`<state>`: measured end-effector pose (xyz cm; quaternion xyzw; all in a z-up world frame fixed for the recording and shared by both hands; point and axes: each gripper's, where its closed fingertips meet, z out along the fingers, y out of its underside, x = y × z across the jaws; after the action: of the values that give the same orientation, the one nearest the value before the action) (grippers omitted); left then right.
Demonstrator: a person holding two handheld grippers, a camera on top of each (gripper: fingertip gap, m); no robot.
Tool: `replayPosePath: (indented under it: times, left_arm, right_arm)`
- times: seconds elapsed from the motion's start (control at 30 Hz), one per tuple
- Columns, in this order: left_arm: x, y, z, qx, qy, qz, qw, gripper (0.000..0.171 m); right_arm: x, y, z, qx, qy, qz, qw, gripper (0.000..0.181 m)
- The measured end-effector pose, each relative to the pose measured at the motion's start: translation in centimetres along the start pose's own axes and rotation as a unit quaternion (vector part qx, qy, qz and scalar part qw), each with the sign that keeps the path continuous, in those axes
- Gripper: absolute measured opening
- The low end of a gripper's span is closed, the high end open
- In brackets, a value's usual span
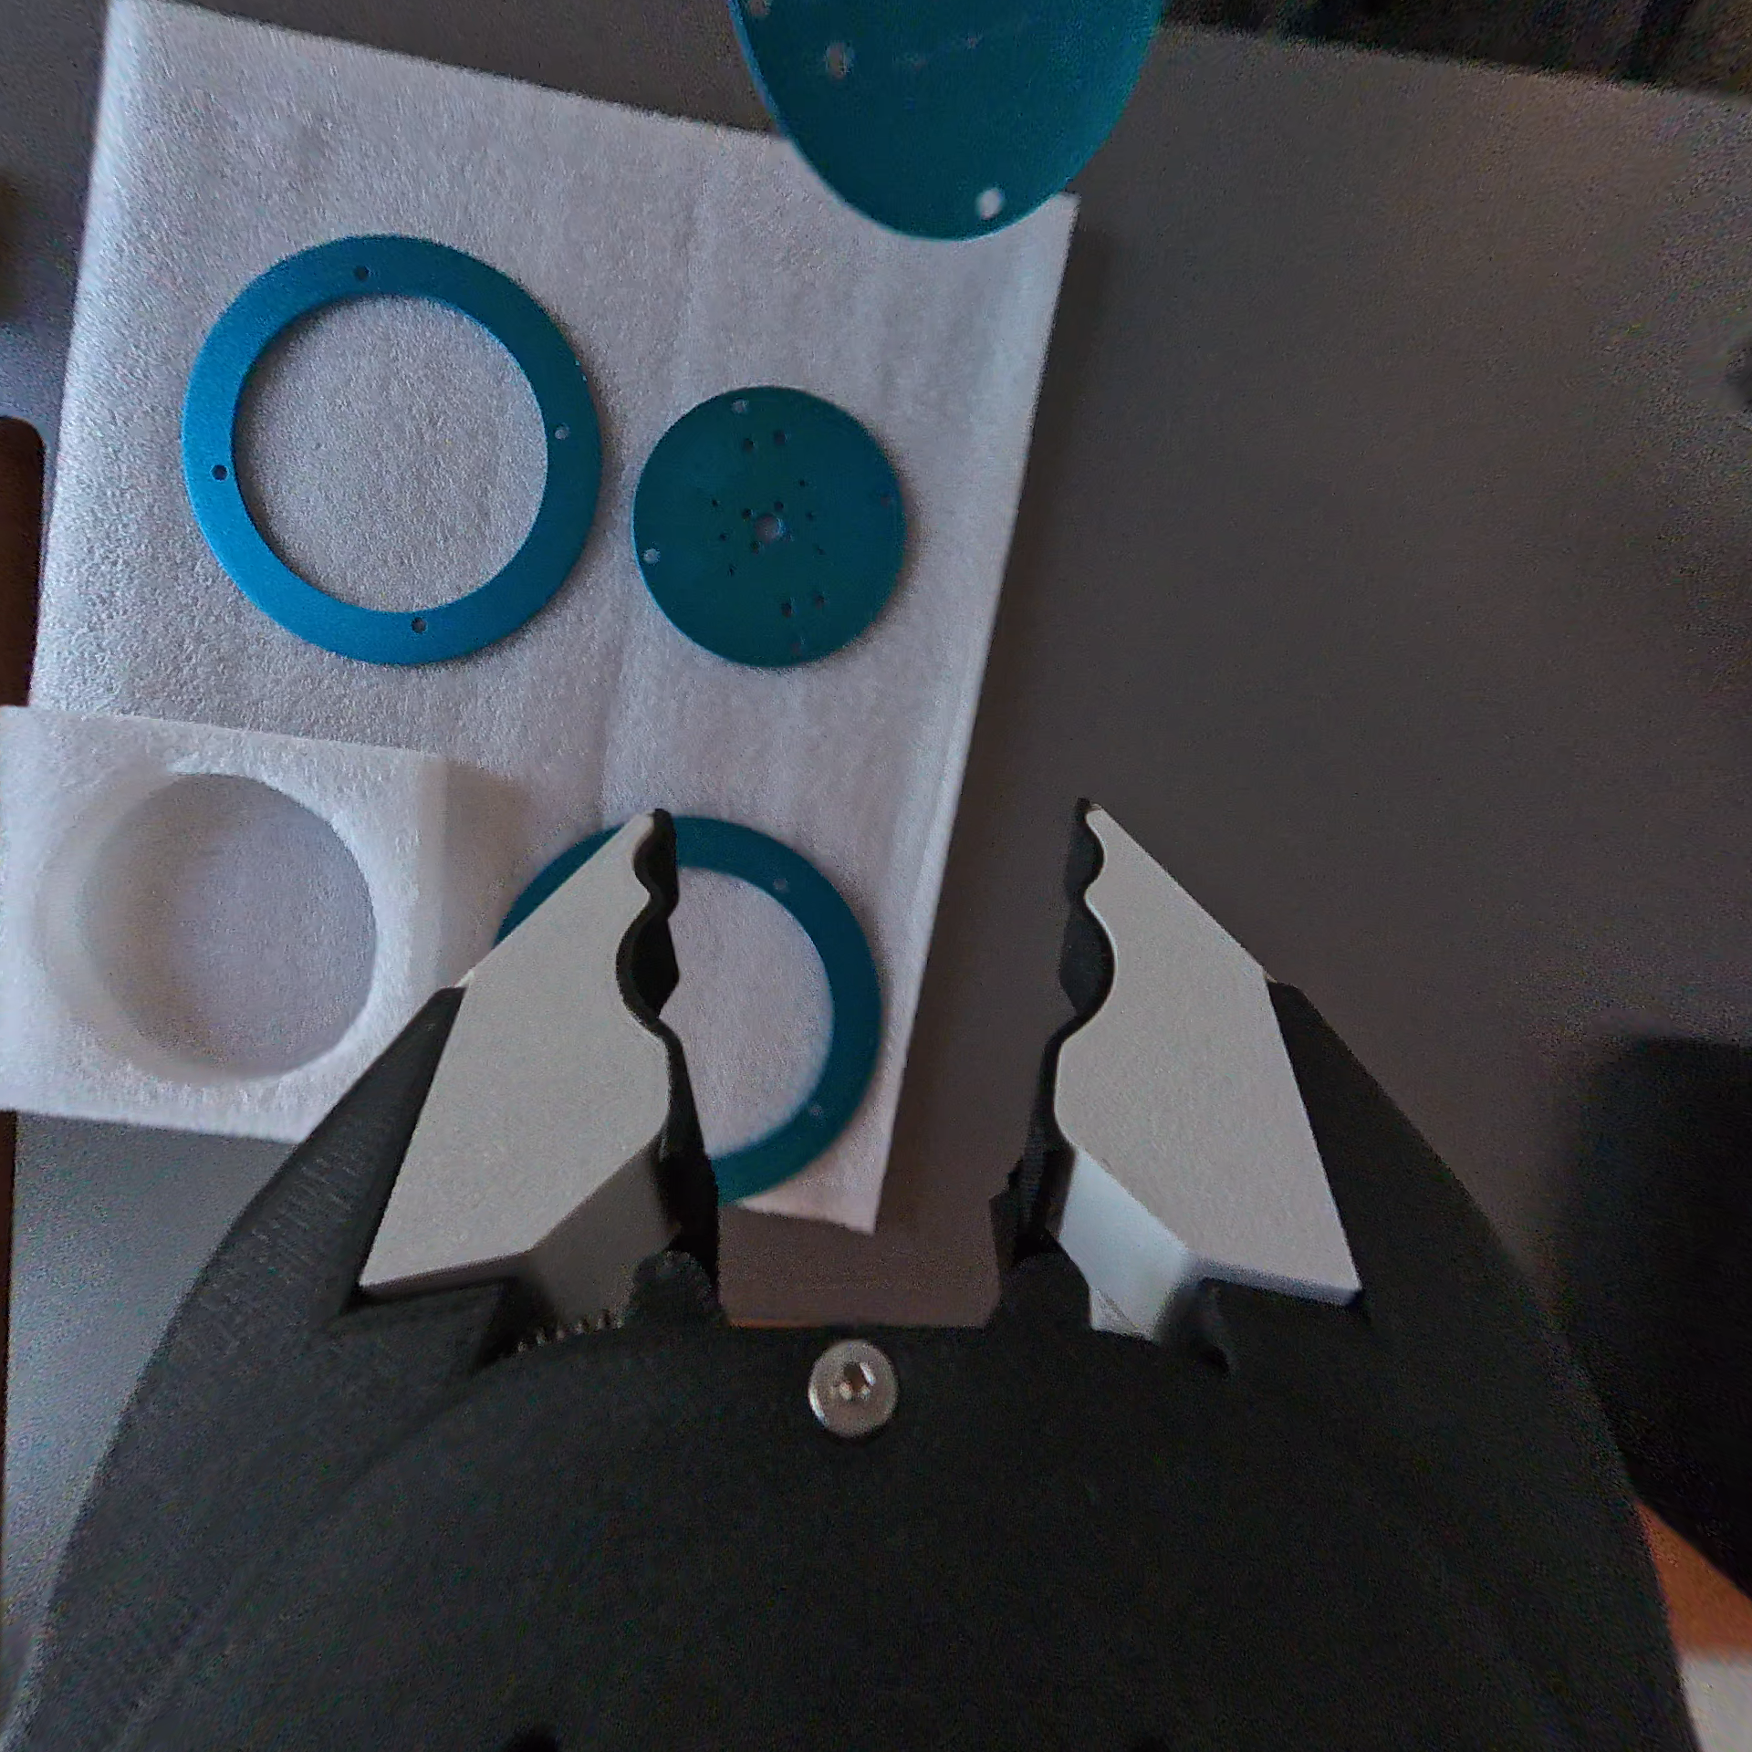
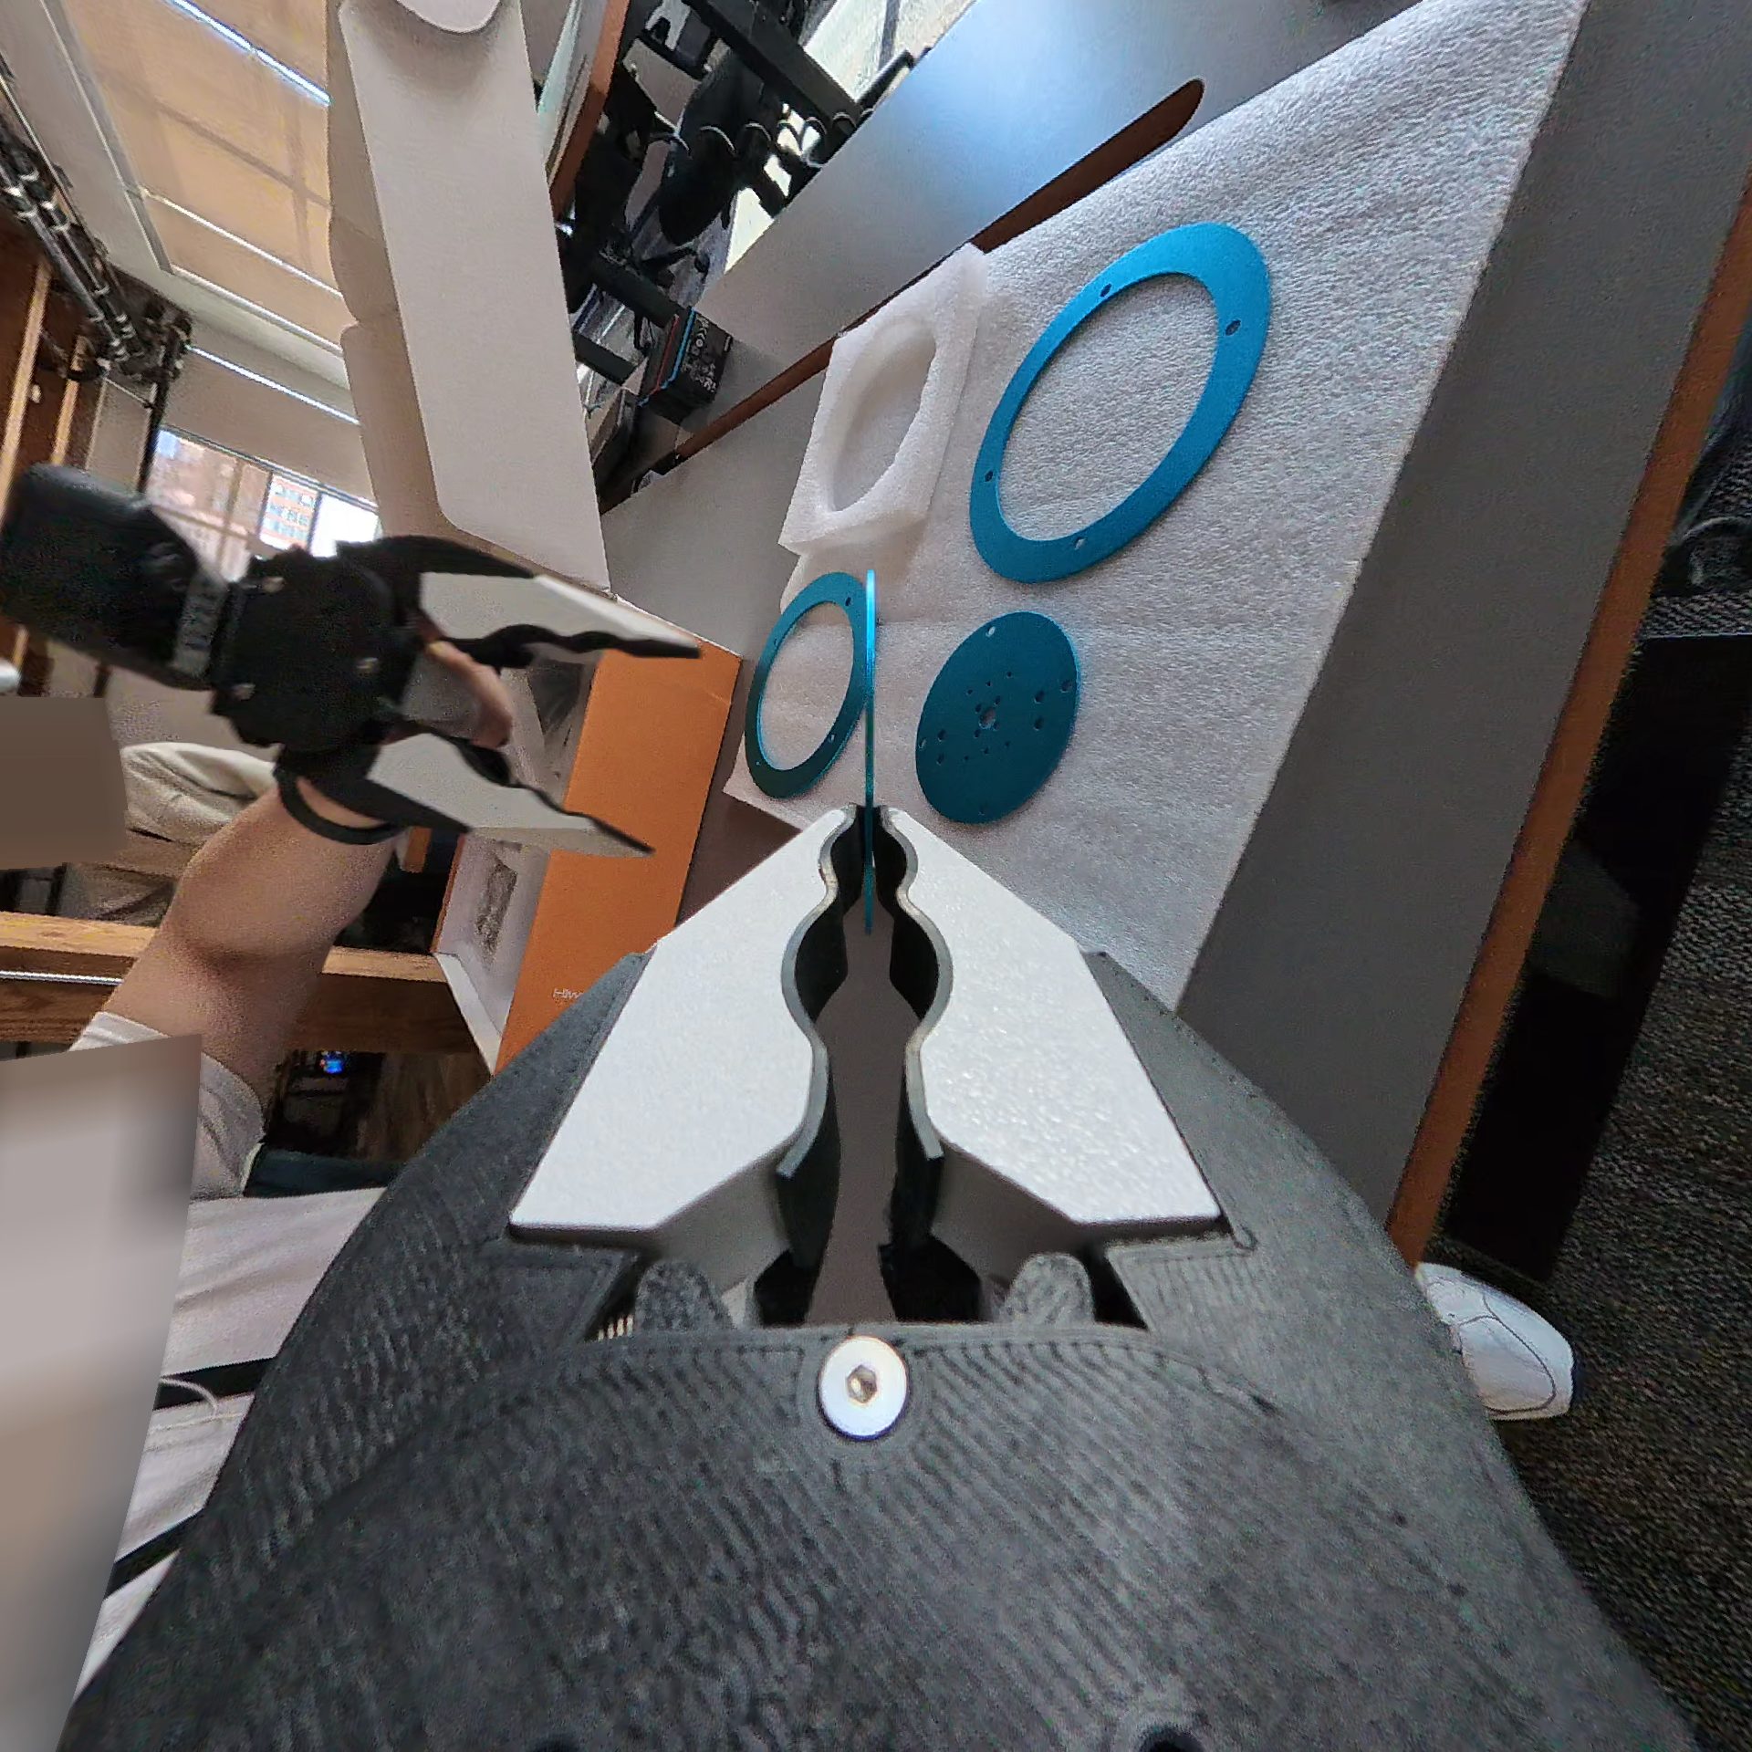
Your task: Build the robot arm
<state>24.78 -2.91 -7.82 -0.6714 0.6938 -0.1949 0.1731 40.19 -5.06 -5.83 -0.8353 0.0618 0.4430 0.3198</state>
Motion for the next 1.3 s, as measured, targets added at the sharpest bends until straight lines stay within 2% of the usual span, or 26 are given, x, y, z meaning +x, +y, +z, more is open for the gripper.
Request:
replayPosePath:
  times: [0.07,0.17,0.27,0.43,0.57,0.73,0.8,0.93,1.3]
  left_arm:
    - [-1.7,-0.5,3.9,-0.035,-0.032,-0.003,0.999,0.084]
    - [-3.1,-1.9,7.5,-0.044,-0.054,-0.005,0.998,0.086]
    - [-4.1,-3.0,9.5,-0.058,-0.066,-0.016,0.996,0.090]
    - [-3.5,-4.1,11.2,-0.068,-0.041,-0.029,0.996,0.091]
    - [-3.5,-3.8,11.5,-0.090,-0.046,-0.028,0.995,0.092]
    - [-3.4,-3.6,11.5,-0.095,-0.034,-0.037,0.994,0.088]
    - [-3.1,-3.6,11.4,-0.097,-0.030,-0.028,0.994,0.080]
    - [-2.8,-3.3,11.1,-0.106,-0.032,-0.015,0.994,0.080]
    - [-2.8,0.2,8.9,-0.143,-0.011,-0.010,0.990,0.080]
  right_arm:
    - [0.9,0.0,-0.1,0.004,0.005,0.007,1.000,0.000]
    - [2.7,0.2,0.8,-0.004,0.006,0.025,1.000,0.000]
    - [3.7,0.5,1.7,-0.017,0.007,0.034,0.999,0.000]
    - [5.2,1.2,2.1,-0.038,0.044,0.041,0.997,0.000]
    - [6.5,1.6,1.7,-0.041,0.073,0.048,0.995,0.000]
    - [7.1,1.6,1.7,-0.028,0.055,0.070,0.996,0.001]
    - [7.4,1.6,1.7,-0.026,0.054,0.075,0.995,0.001]
    - [7.5,1.6,1.8,-0.026,0.054,0.077,0.995,0.002]
    - [7.7,1.7,1.7,-0.025,0.050,0.078,0.995,0.002]
